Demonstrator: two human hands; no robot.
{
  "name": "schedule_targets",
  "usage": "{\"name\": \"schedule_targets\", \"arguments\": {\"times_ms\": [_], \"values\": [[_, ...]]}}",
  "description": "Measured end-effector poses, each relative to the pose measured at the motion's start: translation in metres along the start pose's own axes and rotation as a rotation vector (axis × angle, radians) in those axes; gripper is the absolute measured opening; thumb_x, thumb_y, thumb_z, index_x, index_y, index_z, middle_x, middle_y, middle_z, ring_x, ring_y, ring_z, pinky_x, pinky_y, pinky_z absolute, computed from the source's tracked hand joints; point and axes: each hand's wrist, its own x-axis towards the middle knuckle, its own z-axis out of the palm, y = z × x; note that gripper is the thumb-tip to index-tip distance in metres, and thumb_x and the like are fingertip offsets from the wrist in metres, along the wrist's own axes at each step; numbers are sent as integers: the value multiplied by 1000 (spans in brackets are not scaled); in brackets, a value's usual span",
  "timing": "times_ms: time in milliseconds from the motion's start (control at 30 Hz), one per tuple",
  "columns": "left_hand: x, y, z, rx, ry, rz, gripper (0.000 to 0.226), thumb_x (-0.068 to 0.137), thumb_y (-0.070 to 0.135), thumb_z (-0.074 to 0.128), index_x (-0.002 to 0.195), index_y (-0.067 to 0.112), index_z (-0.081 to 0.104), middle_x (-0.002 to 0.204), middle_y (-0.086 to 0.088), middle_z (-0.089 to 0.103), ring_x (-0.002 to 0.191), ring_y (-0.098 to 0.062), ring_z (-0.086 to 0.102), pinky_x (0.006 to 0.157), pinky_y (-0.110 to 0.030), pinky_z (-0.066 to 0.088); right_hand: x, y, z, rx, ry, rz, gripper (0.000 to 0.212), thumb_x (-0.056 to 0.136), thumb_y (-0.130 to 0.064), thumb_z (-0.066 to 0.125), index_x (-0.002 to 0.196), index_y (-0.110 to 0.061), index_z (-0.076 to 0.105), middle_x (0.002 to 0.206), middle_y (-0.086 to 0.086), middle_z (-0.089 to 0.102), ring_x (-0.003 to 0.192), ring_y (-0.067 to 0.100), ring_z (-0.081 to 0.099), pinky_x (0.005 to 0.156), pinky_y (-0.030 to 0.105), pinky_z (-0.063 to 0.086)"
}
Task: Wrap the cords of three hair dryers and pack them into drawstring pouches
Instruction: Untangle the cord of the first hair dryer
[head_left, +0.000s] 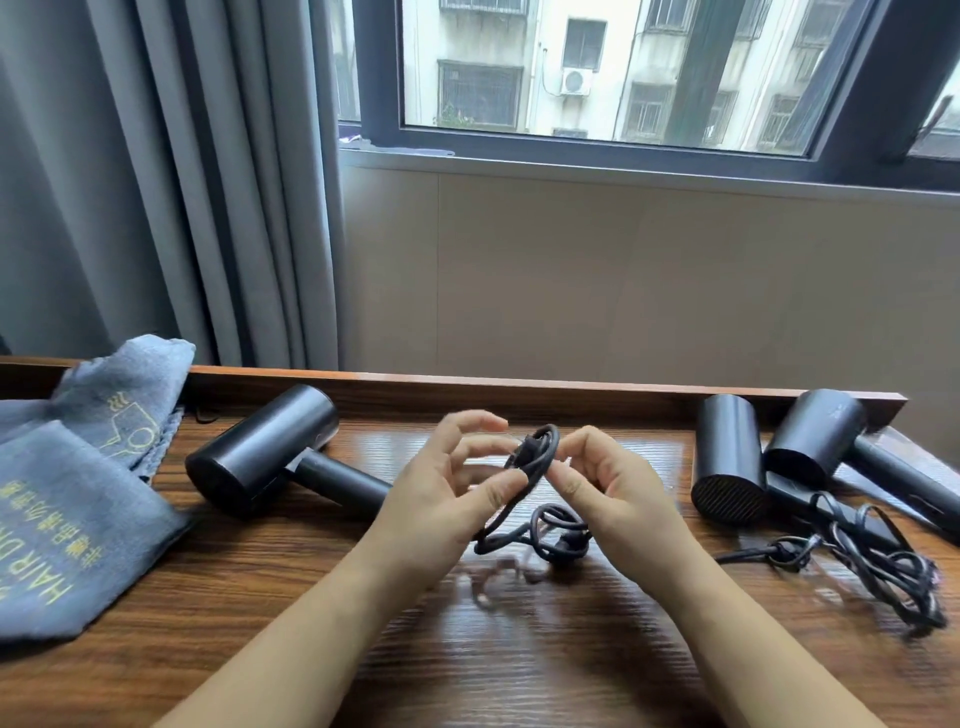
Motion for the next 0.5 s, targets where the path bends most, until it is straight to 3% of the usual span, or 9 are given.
{"name": "schedule_targets", "arguments": {"times_ms": [67,167,233,367,433,500], "values": [[-1,-1,-1,69,0,97,14,99,14,59,113,12,57,111,-7,71,103,-25,68,92,-36,54,-1,0,1,-36,40,0,16,94,-35,66,87,-22,63,53,-1,36,51,10,32,50,26,27],[-3,-5,0,287,20,202,16,97,35,54,103,26,67,102,5,73,98,-16,68,85,-28,55,-3,0,3,-96,56,21,11,95,-31,65,89,-21,65,51,-8,34,48,8,28,48,21,24],[-3,-6,2,308,83,211,21,97,31,50,97,25,70,97,7,74,93,-12,69,83,-24,54,-4,0,4,-99,75,28,12,95,-33,64,91,-22,66,52,-6,35,48,9,28,48,23,23],[-2,-7,1,175,64,105,27,97,32,50,102,14,70,102,-6,74,100,-23,70,92,-40,56,-4,-4,10,-46,117,56,20,92,-43,65,90,-23,67,52,6,40,49,12,32,50,28,26],[-4,-8,2,345,45,165,13,91,26,64,103,24,64,101,5,73,96,-15,69,90,-35,55,-4,-4,14,11,134,83,24,89,-47,68,90,-23,67,57,23,48,51,16,36,52,34,28],[-7,-9,6,515,64,235,25,85,20,73,101,30,57,94,14,69,87,-9,67,80,-27,53,-5,-5,17,2,140,95,31,83,-53,67,87,-23,69,67,29,56,54,18,41,53,40,33]]}}
